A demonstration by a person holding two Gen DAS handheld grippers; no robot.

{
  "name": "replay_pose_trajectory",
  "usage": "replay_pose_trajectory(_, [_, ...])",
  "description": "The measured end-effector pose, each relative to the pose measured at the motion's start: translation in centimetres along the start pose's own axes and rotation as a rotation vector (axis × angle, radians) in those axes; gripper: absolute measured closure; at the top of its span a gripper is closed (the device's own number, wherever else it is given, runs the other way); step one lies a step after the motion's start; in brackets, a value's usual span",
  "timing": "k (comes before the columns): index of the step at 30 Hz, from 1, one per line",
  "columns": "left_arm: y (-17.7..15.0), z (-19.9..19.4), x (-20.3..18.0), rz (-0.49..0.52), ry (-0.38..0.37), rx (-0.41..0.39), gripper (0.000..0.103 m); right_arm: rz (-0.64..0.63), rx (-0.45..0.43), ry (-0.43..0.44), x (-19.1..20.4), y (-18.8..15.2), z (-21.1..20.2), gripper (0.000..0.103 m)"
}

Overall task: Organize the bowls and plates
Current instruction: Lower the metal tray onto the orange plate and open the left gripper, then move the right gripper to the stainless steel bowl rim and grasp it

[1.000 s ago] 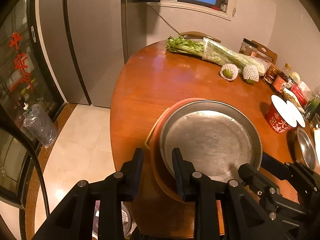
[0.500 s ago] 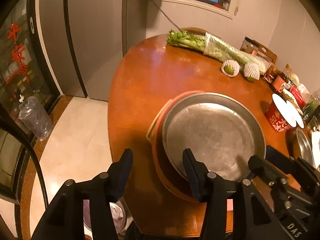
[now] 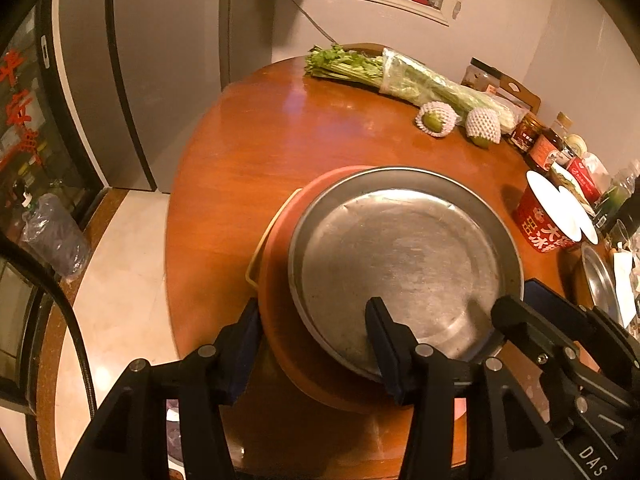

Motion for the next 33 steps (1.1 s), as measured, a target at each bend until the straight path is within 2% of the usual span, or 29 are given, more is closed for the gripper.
replay_pose_trajectory(11, [1.2, 1.1, -2.9, 0.042, -0.02, 0.013, 0.051, 0.057, 0.0, -0.012, -2.6, 0.1, 0.3, 0.063])
replay_pose_trajectory(18, [2.1, 1.6, -2.9, 0.034, 0.004, 0.008, 0.051, 0.062, 0.012, 0.002, -3.4, 0.6, 1.0, 0.062])
replay_pose_trajectory(22, [2.9, 0.2, -1.6, -0.002, 0.047, -0.034, 0.051, 0.091, 0.028, 0.03, -4.0, 1.1, 0.9, 0.062])
replay_pose_trajectory(27, [3.5, -1.9, -0.9, -0.025, 0.063, -0.085, 0.051, 0.063, -0.029, 0.013, -4.5, 2.1, -1.2, 0.061])
replay_pose_trajectory(29, [3.6, -2.5, -1.3, -0.019, 0.068, -0.1, 0.049, 0.058, -0.057, 0.003, -4.9, 2.3, -2.5, 0.056])
replay_pose_trajectory(33, [3.8, -3.6, -3.4, 0.005, 0.031, -0.123, 0.047, 0.063, -0.1, -0.03, -6.4, 2.1, -5.0, 0.054])
Point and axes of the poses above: each gripper's, at about its wrist camera, not at the fingertips, and z roughly the way its jaws point, x to its left, y to its top, the point moved 2 cm from there along z, roughly the way its jaws point, and after that the axes turned 3 degrees about y, right-handed, at the moved point
